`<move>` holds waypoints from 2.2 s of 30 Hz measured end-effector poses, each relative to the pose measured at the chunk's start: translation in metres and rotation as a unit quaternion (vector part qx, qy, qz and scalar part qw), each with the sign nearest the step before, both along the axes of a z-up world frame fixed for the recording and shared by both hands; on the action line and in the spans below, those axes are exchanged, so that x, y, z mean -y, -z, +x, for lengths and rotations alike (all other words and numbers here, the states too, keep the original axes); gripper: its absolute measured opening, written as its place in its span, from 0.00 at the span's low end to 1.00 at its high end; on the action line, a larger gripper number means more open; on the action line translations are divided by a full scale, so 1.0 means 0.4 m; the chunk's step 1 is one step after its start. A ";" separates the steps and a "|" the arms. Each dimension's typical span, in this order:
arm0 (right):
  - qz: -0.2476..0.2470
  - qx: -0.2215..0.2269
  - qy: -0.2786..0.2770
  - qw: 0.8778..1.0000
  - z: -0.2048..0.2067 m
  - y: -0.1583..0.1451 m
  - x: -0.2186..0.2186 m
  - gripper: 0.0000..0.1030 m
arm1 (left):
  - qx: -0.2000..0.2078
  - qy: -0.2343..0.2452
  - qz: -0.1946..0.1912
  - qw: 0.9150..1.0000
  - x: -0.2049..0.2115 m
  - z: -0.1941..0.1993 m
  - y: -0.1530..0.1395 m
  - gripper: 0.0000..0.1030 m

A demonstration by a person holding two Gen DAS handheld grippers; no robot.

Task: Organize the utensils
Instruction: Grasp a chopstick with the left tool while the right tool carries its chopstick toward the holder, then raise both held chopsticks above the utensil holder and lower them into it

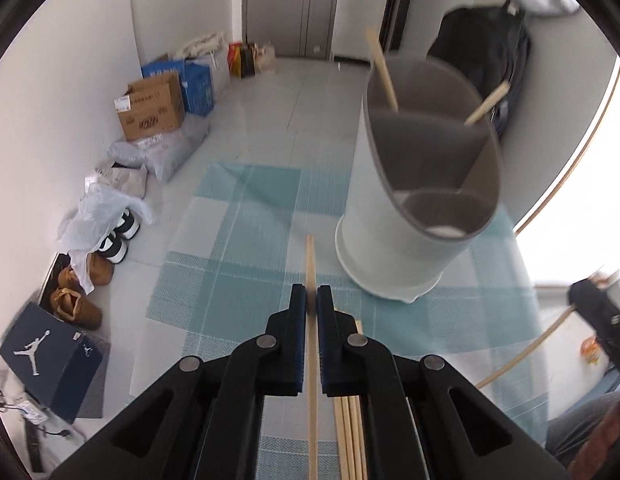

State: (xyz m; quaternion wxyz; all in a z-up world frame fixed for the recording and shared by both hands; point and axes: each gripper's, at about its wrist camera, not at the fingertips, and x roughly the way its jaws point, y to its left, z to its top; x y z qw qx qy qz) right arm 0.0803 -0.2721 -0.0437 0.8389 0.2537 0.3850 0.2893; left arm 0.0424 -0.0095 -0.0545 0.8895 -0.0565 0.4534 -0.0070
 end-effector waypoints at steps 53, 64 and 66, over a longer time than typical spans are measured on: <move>-0.122 0.164 -0.039 0.978 0.058 -0.400 -0.154 0.04 | 0.125 0.049 -0.076 0.988 -0.024 -0.005 -0.387 0.01; -0.134 0.180 -0.008 0.975 0.204 -0.494 -0.164 0.04 | 0.155 0.046 -0.083 0.983 -0.023 0.094 -0.484 0.01; -0.141 0.181 -0.005 0.973 0.227 -0.495 -0.171 0.04 | 0.154 0.045 -0.085 0.983 -0.022 0.117 -0.483 0.01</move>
